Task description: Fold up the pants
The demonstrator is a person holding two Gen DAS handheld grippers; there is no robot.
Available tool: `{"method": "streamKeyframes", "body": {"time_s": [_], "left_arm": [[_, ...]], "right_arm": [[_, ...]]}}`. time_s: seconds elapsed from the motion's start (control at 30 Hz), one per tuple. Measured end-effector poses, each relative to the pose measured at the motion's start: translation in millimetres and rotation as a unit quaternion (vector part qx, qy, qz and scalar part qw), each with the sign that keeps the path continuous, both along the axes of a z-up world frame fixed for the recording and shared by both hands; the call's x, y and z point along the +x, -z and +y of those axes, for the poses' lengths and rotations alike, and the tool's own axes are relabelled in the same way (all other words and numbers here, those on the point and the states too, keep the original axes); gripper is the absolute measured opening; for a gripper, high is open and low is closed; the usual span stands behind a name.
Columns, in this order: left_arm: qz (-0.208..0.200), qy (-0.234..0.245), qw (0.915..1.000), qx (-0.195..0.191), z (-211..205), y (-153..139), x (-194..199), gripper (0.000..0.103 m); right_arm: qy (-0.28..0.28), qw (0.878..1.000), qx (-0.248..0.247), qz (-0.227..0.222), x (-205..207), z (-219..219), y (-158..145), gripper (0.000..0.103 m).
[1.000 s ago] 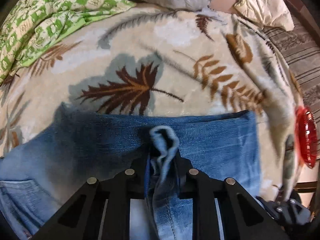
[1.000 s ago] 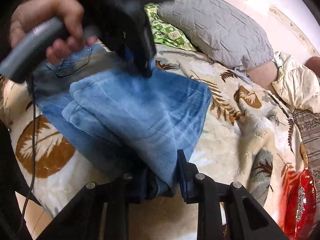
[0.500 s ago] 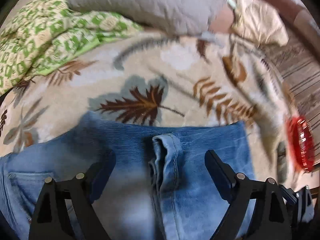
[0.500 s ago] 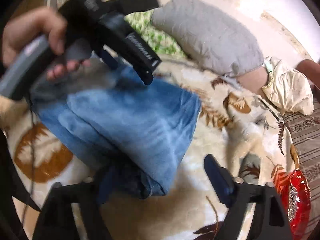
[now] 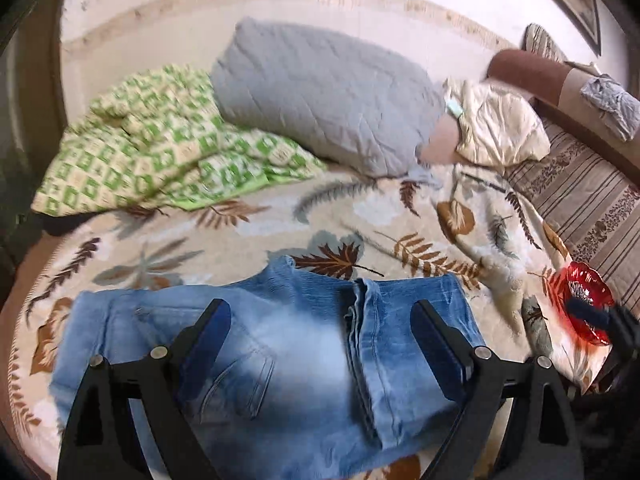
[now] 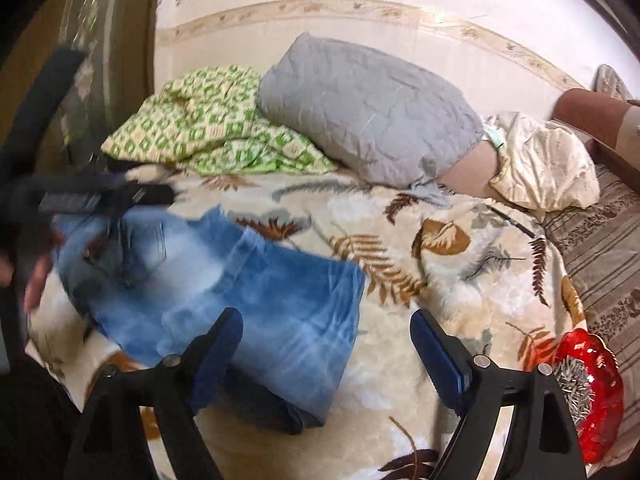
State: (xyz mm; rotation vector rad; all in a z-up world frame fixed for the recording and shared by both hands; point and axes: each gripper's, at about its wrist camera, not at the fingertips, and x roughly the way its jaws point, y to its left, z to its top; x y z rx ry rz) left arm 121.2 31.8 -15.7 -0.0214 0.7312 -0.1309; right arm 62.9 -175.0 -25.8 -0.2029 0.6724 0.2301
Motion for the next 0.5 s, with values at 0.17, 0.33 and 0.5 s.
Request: {"method": "streamKeyframes", "body": {"time_s": [0.17,0.33,0.5], "left_arm": [[-0.050,-0.026,0.9982,0.021,-0.7,4.4,-41.5,0.098],[-0.053,-0.033,0.9976,0.030,0.8,19.0,-69.1,0.100],[-0.053,-0.044,0.9964,0.050,0.7,27.2,-82.2,0.103]], "right_arm": [[0.032,0.999,0.038,-0.001,-3.1,-9.2,-12.3,0.090],[0.048,0.998,0.033,0.001,-5.7,-16.2,-7.8,0.091],[0.067,0.997,0.045,0.009,-10.6,-26.3,-1.9,0.103]]}}
